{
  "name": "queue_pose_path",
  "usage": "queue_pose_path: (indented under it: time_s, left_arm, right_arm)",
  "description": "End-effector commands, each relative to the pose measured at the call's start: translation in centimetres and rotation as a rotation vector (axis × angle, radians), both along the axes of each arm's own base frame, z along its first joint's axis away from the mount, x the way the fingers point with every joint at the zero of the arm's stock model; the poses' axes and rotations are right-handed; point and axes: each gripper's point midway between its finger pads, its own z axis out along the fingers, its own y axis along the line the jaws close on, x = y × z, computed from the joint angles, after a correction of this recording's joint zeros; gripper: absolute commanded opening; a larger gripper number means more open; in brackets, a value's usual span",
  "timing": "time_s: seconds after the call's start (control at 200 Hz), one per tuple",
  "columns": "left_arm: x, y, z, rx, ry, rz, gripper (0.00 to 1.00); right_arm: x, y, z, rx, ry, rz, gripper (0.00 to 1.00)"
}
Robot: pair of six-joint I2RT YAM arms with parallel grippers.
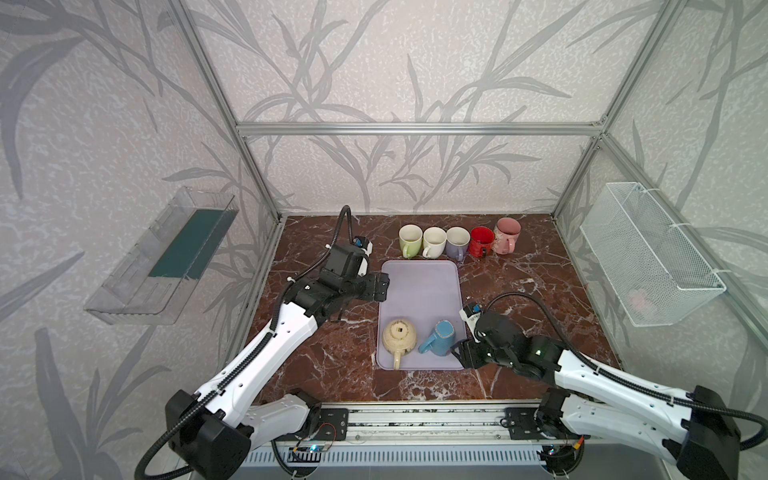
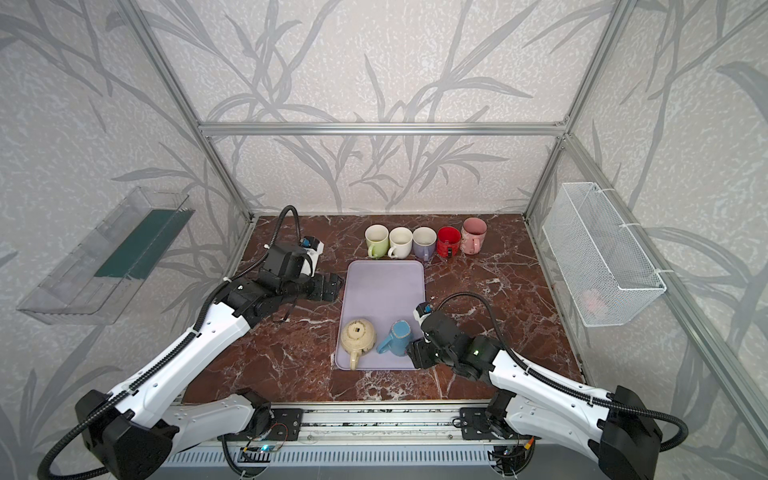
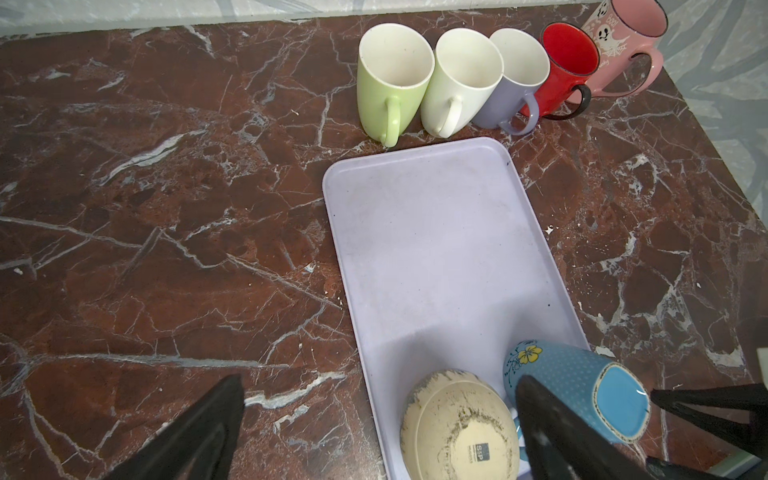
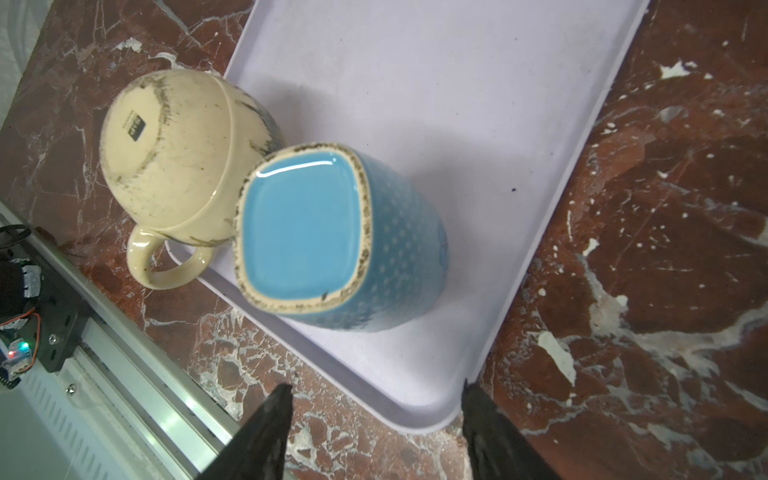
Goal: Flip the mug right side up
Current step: 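Lift the left gripper away while the right gripper moves over the blue dotted mug, then lower the right gripper toward the upside-down blue dotted mug's base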
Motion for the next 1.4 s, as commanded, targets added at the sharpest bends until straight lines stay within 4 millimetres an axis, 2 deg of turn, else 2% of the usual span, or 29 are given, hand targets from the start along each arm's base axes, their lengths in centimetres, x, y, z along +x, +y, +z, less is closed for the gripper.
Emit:
queue_pose_path:
  time_s: [0.0, 0.265, 0.47, 0.665, 0.915, 1.165, 1.395]
  left_arm:
    - [-0.6, -0.1, 0.3, -0.016, -0.010, -0.011, 0.99]
    - [-1.0, -0.8, -0.8, -0.033, 0.017, -0.038, 0.99]
    - [-1.2, -0.9, -1.0, -0.025, 0.016, -0.054, 0.98]
    - [-1.4, -1.4, -1.4, -0.013, 0.027, -0.081, 0.94]
    - [-1.7, -1.8, -1.6, 0.022, 0.029, -0.114, 0.82]
    - [-1.9, -2.2, -1.9, 0.027, 0.038, -0.124, 0.80]
    - [-2.1, -2.1, -1.8, 0.025, 0.033, -0.126, 0.80]
  right_arm:
    - [0.9, 0.4, -0.1, 0.008, -0.026, -0.034, 0.65]
    - [2.9, 1.0, -0.6, 0.031, -0.015, -0.073, 0.65]
    - [4.9, 1.4, -1.4, 0.033, 0.013, -0.099, 0.65]
    - [7.0, 1.8, -1.6, 0.038, 0.017, -0.114, 0.65]
    - [10.0, 2.7, -1.5, 0.069, 0.017, -0.128, 0.64]
    - [12.9, 2.7, -1.6, 0.066, 0.032, -0.146, 0.64]
    - [12.8, 2.2, 0.1, 0.020, 0.005, -0.141, 0.64]
